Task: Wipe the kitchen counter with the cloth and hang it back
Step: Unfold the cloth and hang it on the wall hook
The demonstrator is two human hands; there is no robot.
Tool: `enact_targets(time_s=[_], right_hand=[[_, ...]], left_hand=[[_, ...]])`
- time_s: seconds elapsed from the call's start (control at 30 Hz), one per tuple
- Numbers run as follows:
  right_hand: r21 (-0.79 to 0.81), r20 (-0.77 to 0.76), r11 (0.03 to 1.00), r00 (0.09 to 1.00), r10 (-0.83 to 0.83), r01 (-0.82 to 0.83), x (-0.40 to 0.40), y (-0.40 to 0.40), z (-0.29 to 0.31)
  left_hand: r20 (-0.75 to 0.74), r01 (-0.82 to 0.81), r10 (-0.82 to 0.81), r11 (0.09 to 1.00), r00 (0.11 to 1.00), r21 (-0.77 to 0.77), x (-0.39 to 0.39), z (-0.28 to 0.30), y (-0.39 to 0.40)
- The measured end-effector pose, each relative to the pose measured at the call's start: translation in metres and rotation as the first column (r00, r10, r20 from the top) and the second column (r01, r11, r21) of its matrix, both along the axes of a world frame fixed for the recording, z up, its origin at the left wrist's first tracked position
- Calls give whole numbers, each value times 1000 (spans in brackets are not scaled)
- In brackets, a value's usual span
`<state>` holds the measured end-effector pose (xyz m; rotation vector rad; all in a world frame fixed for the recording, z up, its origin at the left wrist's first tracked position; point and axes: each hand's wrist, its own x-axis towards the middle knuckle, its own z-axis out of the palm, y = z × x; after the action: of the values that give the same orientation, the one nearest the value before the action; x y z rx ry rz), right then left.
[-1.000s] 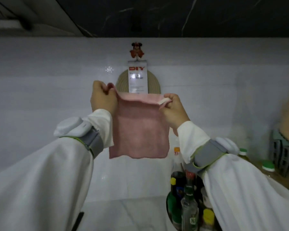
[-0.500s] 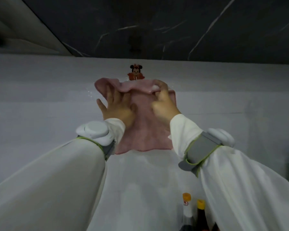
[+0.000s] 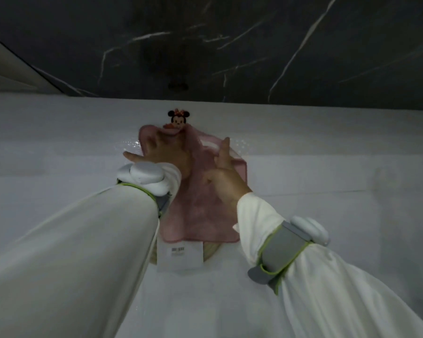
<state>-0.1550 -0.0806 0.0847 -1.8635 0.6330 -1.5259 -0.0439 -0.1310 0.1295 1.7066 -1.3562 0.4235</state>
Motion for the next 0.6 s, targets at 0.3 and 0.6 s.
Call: enact_targets(time_s=[0.3,0.6], right_hand=[[-11,-152,964,953,-263,265,9,-20,-36],[31,-198,941,925,-325,337,10,3,-64]], left_hand=[[54,28,-25,998,998,-62,6,10,7],[-145,-37,28,998,989,-60,13,-46,29]])
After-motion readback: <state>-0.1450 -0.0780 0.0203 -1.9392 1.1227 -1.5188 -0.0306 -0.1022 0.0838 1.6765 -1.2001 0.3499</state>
